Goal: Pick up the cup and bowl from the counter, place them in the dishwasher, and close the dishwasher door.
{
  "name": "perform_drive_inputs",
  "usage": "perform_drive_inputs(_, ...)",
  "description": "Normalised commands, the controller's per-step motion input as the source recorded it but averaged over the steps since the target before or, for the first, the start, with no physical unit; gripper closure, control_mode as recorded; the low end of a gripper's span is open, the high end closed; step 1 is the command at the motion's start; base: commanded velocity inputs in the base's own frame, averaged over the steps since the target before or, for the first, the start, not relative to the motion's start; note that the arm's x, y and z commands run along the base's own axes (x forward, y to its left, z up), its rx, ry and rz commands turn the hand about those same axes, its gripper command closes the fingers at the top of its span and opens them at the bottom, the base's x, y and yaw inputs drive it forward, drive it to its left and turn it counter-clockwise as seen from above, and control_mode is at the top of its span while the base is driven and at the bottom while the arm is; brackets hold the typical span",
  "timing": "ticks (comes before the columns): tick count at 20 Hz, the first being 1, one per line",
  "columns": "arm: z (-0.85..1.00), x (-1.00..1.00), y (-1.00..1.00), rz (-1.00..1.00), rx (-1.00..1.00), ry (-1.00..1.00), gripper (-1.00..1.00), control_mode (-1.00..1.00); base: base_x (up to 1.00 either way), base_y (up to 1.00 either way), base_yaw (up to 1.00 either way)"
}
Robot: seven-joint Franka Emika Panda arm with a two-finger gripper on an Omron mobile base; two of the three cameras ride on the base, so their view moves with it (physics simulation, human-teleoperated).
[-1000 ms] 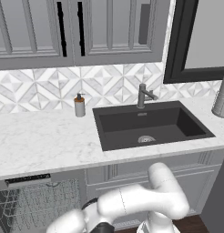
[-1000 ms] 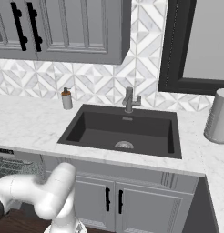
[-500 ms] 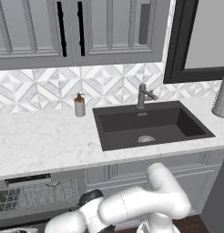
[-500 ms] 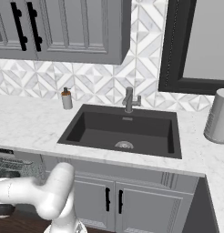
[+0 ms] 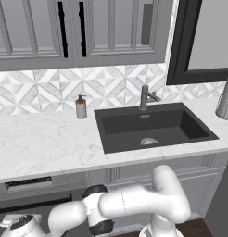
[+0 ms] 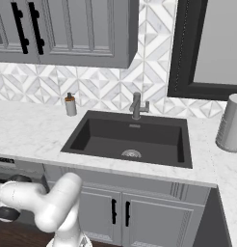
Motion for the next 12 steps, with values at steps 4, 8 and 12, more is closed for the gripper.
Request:
perform_drive_inputs(4, -0.54, 0.54, -0.01, -0.06, 0.01, 0.0, -1.0, -1.0, 0.0, 0.0, 0.0)
perform_drive_inputs(8, -0.42, 0.37, 0.0, -0.03, 0.0, 0.0, -1.0, -1.0, 0.0, 0.0, 0.0)
perform_drive_inputs(12, -0.35, 0.47, 0.0, -0.02, 0.0, 0.0, -1.0, -1.0, 0.0, 0.0, 0.0)
